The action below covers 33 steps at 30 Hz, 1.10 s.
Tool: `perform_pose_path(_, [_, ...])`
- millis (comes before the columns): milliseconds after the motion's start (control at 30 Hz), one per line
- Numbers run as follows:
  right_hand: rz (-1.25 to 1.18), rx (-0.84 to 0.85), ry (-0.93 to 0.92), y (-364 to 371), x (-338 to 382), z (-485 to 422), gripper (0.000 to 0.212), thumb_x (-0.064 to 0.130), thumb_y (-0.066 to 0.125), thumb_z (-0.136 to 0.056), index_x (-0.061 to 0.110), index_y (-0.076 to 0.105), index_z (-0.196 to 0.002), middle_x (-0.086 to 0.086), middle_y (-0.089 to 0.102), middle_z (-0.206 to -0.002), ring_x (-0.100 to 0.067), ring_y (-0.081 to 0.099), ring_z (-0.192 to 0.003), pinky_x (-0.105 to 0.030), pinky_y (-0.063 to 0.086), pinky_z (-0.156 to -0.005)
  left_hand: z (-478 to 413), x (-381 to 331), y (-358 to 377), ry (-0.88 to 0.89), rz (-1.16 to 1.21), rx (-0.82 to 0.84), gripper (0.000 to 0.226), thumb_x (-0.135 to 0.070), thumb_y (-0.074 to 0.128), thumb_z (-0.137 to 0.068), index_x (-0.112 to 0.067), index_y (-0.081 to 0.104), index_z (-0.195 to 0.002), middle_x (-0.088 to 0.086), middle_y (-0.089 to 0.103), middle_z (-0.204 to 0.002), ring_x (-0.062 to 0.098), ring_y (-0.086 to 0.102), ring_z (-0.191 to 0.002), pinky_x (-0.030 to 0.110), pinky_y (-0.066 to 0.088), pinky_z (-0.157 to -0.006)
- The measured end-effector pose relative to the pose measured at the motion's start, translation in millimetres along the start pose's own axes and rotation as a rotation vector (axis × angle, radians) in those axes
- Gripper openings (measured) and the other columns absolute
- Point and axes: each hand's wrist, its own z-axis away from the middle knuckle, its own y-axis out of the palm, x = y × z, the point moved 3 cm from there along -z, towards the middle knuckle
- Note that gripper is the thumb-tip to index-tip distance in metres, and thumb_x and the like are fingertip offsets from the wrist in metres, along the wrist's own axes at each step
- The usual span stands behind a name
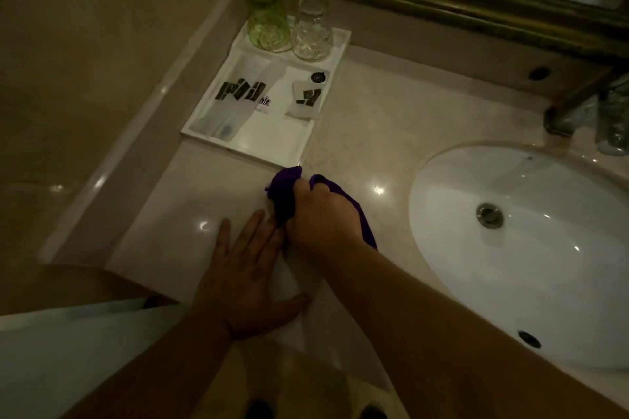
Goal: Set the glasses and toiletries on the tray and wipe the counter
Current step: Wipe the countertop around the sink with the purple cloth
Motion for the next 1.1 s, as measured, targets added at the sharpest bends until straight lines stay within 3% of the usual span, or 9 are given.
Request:
perform_pose_path(133, [-0.095, 0.055, -0.044, -8, -8, 0, 0.050, 0.046, 0.064, -0.087, 0.019, 0.048, -0.126, 0.001, 0.055, -0.096, -0.014, 0.051, -0.066, -0.026, 0.038, -0.045, 1, 0, -1, 0.015, -0.005, 0.008, 0.109, -0.088, 0.041, -0.078, -0.021, 0.017, -0.161, 0.006, 0.018, -0.167, 0.025, 0.006, -0.154, 0.068, 0.009, -0.116])
perform_pose_path(300, [-0.313, 0.008, 0.037, -24, -23, 18, 0.044, 0.076, 0.048, -0.081, 0.033, 0.051, -0.090, 0.012, 0.055, -0.074, -0.004, 0.054, -0.060, -0.027, 0.044, -0.049, 2, 1, -1, 0.017, -0.012, 0.015, 0.108, -0.088, 0.041, -0.078, -0.019, 0.024, -0.159, 0.007, 0.017, -0.167, 0.025, 0.006, -0.154, 0.068, 0.010, -0.116])
perform_pose_path(467, [-0.466, -0.199, 0.157, -52, -58, 38, 0.006, 0.029, 0.063, -0.094, 0.027, 0.058, -0.091, 0.013, 0.060, -0.079, 0.001, 0.055, -0.067, -0.014, 0.041, -0.055, 2, 0, -2, 0.016, 0.031, -0.011, 0.110, -0.088, 0.040, -0.077, -0.024, 0.011, -0.161, 0.001, 0.013, -0.168, 0.023, 0.005, -0.154, 0.068, 0.009, -0.116])
perform_pose_path(600, [-0.802, -0.173, 0.363, -72, -70, 57, 0.020, 0.004, 0.056, -0.090, 0.024, 0.057, -0.091, 0.003, 0.062, -0.076, -0.006, 0.058, -0.060, -0.013, 0.040, -0.049, 2, 2, -3, 0.011, 0.052, 0.002, 0.107, -0.087, 0.039, -0.079, -0.022, 0.016, -0.161, 0.002, 0.017, -0.167, 0.022, 0.004, -0.154, 0.068, 0.010, -0.116])
perform_pose_path(700, [-1.007, -0.160, 0.395, -93, -57, 66, 0.025, -0.001, 0.053, -0.089, 0.024, 0.059, -0.090, 0.001, 0.064, -0.079, -0.003, 0.059, -0.062, -0.017, 0.045, -0.051, 5, 1, -4, 0.015, 0.077, -0.007, 0.102, -0.085, 0.037, -0.082, -0.020, 0.026, -0.158, 0.005, 0.026, -0.164, 0.024, 0.011, -0.153, 0.068, 0.012, -0.116])
perform_pose_path(800, [-1.113, -0.125, 0.371, -116, -40, 68, 0.031, 0.001, 0.052, -0.091, 0.030, 0.063, -0.091, 0.001, 0.069, -0.086, -0.016, 0.066, -0.074, -0.029, 0.052, -0.059, -1, 1, -11, -0.024, 0.106, -0.018, 0.098, -0.088, 0.038, -0.081, -0.021, 0.038, -0.153, 0.005, 0.040, -0.157, 0.026, 0.029, -0.147, 0.062, 0.018, -0.117])
perform_pose_path(900, [-1.149, -0.119, 0.345, -144, -26, 66, 0.040, -0.002, 0.051, -0.091, 0.035, 0.066, -0.093, 0.000, 0.071, -0.097, -0.022, 0.069, -0.083, -0.031, 0.055, -0.059, -18, 1, -35, -0.098, 0.252, -0.128, 0.088, -0.089, 0.044, -0.078, -0.024, 0.051, -0.136, -0.001, 0.060, -0.130, 0.020, 0.053, -0.118, 0.045, 0.038, -0.106])
perform_pose_path(1000, [-1.172, -0.125, 0.318, -174, -13, 65, 0.039, -0.002, 0.055, -0.092, 0.032, 0.068, -0.103, -0.005, 0.069, -0.106, -0.027, 0.067, -0.089, -0.031, 0.054, -0.060, -34, -2, -67, -0.078, 0.379, -0.255, 0.086, -0.088, 0.053, -0.073, -0.022, 0.053, -0.130, -0.004, 0.061, -0.118, 0.016, 0.055, -0.104, 0.033, 0.043, -0.087])
perform_pose_path(1100, [-1.171, -0.131, 0.279, -204, -3, 69, 0.041, -0.001, 0.060, -0.093, 0.035, 0.069, -0.110, -0.014, 0.068, -0.101, -0.031, 0.066, -0.087, -0.042, 0.056, -0.069, -47, -5, -90, -0.079, 0.420, -0.231, 0.098, -0.094, 0.056, -0.063, -0.029, 0.045, -0.136, -0.007, 0.054, -0.130, 0.013, 0.051, -0.114, 0.034, 0.044, -0.091])
